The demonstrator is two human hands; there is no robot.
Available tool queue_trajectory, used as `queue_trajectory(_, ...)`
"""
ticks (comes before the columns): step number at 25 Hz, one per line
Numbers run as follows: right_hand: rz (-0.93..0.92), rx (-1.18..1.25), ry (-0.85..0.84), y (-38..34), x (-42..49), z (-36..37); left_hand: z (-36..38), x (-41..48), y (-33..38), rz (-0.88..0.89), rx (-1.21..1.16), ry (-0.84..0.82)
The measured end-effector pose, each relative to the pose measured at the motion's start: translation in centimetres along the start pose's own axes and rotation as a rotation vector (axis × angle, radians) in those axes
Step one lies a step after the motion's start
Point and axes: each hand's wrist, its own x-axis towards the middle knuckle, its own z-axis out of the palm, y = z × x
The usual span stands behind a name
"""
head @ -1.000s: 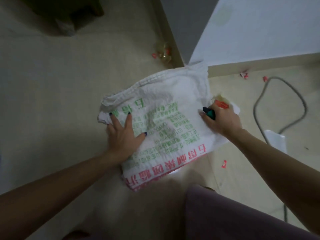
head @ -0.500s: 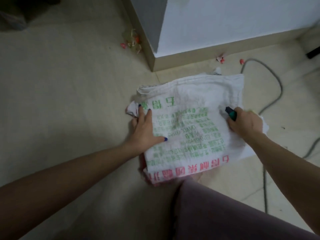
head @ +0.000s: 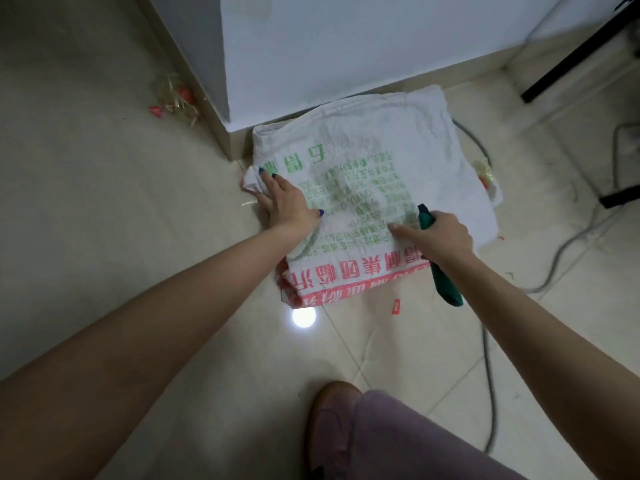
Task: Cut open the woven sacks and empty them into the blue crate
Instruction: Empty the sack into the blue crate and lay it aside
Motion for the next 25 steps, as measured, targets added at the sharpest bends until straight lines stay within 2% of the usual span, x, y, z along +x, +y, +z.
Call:
queue_trajectory(2,0.071,-0.058,-0.024,0.6,0.8,0.6,-0.3,-0.2,0.2,-0.005,-0.032,-0.023)
queue_trajectory(4,0.212,-0.003,-0.006,1.9,2.0,0.9,-0.2,-1.6,-0.2,0.117,0.011,-0.012)
queue_trajectory(5,0.288,0.135,-0.01,2.5,2.7,1.1,0.0,-2.7,-0.4,0.245,0.041,-0.04)
queue_trajectory(7,0.389,0.511,-0.035,2.9,3.2,1.5,1.0,-5.3,-0.8,0.501,0.186,-0.229)
queue_trajectory(9,0.37,0.639,0.042,2.8,3.8,1.7,2.9,-6.7,-1.8,0.621,0.439,-0.34)
queue_trajectory(13,0.107,0.433,0.393,0.2,4.8,0.5,4.1,-4.3,-1.8,0.623,0.598,-0.173)
queue_trajectory(15,-0.001,0.342,0.438,-0.1,5.2,0.2,4.9,-3.5,-0.8,0.647,0.647,-0.067)
queue_trajectory(16,0.034,0.314,0.406,0.2,5.4,0.0,5.3,-3.2,-0.3,0.673,0.666,-0.046)
queue_trajectory(18,0.212,0.269,0.297,0.9,5.9,-0.4,5.4,-2.1,0.1,0.732,0.659,-0.126)
queue_trajectory(20,0.273,0.137,0.291,0.9,5.5,-0.7,4.0,-1.7,0.0,0.776,0.488,-0.228)
queue_trajectory(21,0.213,0.054,0.348,0.5,5.2,-0.7,3.5,-1.9,-0.3,0.794,0.341,-0.177)
queue_trajectory(22,0.115,-0.023,0.397,0.0,4.8,-0.7,3.4,-2.2,-0.9,0.801,0.172,-0.013)
queue_trajectory(23,0.018,-0.083,0.424,-0.3,4.5,-0.7,3.6,-2.9,-1.5,0.77,0.028,0.233)
queue_trajectory(24,-0.064,-0.124,0.434,-0.5,4.2,-0.8,4.0,-3.8,-2.1,0.654,-0.063,0.435)
queue_trajectory(25,-0.127,-0.153,0.427,-0.6,4.1,-0.6,4.4,-4.5,-2.4,0.466,-0.174,0.511)
